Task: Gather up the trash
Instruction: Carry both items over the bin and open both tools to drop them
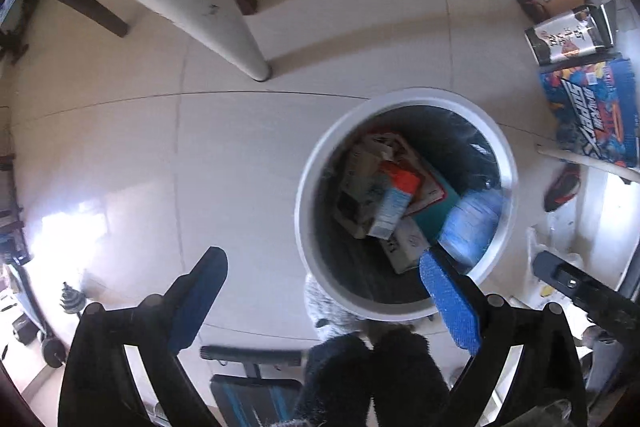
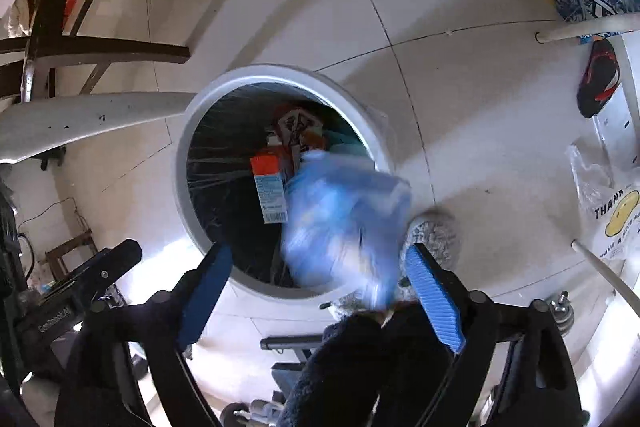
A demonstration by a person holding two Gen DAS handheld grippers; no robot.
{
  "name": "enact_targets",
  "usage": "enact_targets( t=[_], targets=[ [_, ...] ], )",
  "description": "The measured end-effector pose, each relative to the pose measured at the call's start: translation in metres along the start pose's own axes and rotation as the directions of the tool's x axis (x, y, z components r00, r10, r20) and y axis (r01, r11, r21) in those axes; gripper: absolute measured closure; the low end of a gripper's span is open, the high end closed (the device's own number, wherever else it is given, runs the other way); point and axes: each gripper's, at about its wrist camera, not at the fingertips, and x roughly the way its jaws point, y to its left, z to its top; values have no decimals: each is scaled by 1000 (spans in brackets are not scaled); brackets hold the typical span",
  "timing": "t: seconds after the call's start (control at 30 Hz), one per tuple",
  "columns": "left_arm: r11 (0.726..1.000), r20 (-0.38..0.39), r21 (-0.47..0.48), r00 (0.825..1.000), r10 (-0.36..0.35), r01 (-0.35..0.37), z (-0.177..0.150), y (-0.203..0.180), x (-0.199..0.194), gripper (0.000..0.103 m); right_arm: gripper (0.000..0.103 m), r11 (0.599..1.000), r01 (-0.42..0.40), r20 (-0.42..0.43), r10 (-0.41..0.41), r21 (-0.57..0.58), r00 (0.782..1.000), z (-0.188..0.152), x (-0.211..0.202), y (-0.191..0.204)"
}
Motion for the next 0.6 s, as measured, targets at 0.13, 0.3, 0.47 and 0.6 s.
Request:
enact_targets(
  t=[0.13, 0.3, 0.47, 0.6],
  targets=[
    [999, 20, 1, 999, 39, -39, -12, 0, -17, 4, 0, 996, 76, 22, -75, -36, 997, -8, -9, 8],
    [998, 25, 24, 998, 61, -62, -26, -6, -41, 4, 0, 961, 254, 87, -246, -109, 965, -21, -34, 19],
    [998, 32, 20, 998, 54, -54, -42, -8, -76, 4, 0, 945, 303, 120, -289, -121, 950, -34, -70, 31],
    [999, 49, 6, 998, 36, -36, -54, -10, -112, 4, 0, 939, 318, 155, -297, -133, 942, -50, -109, 42]
  ],
)
